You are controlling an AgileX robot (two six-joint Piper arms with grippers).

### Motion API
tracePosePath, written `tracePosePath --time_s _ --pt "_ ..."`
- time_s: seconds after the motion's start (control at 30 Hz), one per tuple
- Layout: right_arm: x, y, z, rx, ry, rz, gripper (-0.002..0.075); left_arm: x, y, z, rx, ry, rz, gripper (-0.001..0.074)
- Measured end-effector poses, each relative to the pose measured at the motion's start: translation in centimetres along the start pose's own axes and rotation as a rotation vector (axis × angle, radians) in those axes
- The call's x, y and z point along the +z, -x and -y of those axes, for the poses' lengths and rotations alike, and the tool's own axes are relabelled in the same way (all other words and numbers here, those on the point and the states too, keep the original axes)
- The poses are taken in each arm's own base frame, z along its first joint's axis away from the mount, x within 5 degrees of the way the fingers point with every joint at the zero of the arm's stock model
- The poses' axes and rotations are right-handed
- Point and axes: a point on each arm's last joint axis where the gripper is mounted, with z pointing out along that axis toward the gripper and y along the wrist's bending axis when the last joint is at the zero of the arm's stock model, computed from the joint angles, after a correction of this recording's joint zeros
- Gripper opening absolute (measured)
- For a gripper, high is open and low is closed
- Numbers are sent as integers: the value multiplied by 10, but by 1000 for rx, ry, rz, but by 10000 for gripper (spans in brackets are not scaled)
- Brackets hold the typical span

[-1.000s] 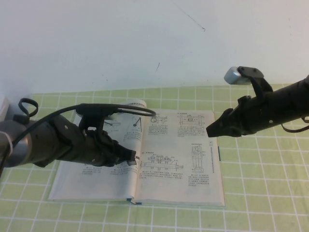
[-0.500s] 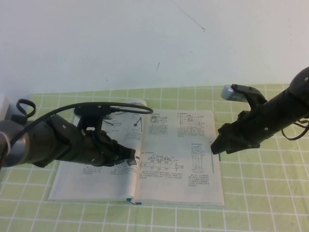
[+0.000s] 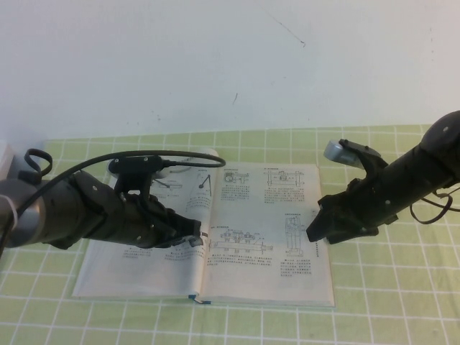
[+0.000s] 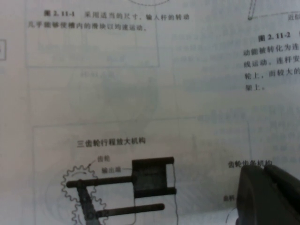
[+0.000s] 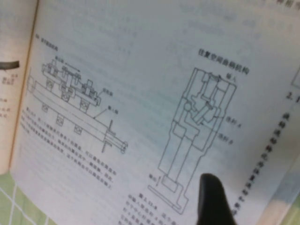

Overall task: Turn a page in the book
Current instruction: Open the closed book

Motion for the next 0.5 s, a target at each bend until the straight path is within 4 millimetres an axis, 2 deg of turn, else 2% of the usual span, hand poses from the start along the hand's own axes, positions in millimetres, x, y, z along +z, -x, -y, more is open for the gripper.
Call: tracePosePath --time_s 0.5 --pt "-1 6 -11 0 148 66 385 1 0 -1 -10 -1 0 -2"
